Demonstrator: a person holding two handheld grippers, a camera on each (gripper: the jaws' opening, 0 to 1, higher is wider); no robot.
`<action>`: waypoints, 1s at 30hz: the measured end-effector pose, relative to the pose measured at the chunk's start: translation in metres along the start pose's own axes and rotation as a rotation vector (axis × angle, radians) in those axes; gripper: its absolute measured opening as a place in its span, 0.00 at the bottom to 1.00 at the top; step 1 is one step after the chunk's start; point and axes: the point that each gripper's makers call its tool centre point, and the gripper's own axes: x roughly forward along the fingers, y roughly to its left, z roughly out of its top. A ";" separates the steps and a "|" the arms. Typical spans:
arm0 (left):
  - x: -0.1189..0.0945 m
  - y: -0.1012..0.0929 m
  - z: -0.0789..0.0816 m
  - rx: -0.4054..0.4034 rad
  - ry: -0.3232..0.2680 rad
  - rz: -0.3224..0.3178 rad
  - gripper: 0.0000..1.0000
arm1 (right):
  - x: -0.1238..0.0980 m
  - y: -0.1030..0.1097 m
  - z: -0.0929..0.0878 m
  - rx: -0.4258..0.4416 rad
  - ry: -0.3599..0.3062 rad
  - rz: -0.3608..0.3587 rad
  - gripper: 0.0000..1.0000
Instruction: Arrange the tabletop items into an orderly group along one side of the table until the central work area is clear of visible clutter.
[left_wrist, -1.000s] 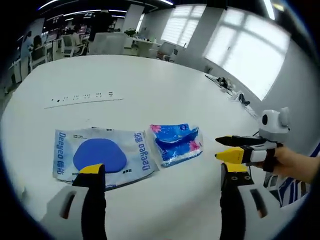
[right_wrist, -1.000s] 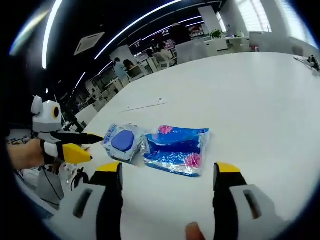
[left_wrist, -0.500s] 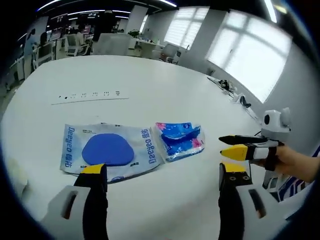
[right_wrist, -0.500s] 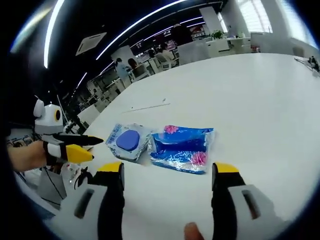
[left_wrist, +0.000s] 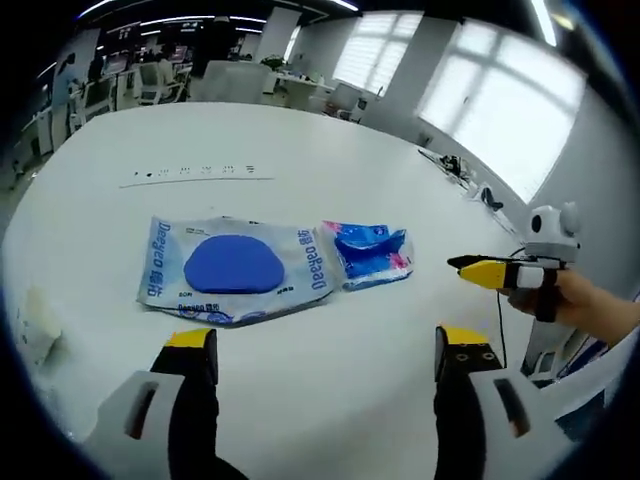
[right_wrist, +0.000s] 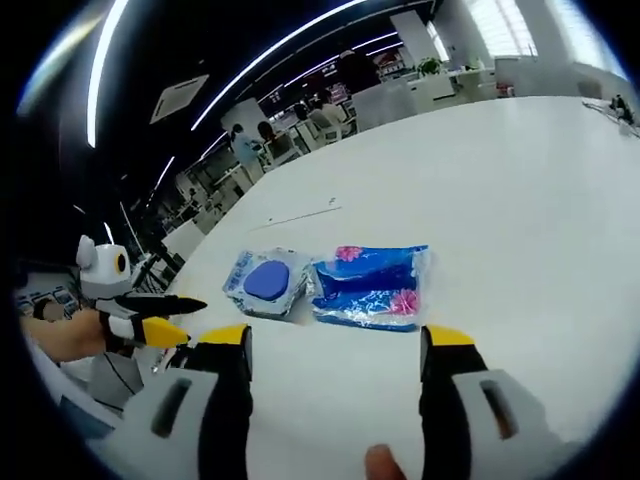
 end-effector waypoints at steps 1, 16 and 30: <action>-0.002 0.001 -0.003 0.000 0.001 0.002 0.92 | -0.001 0.000 0.000 0.004 -0.004 -0.001 0.67; -0.052 0.020 -0.049 0.143 0.008 0.077 0.88 | -0.036 -0.006 -0.027 0.075 -0.002 -0.029 0.63; -0.092 0.054 -0.075 -0.030 -0.049 0.182 0.87 | -0.041 0.001 -0.059 0.181 -0.013 -0.066 0.63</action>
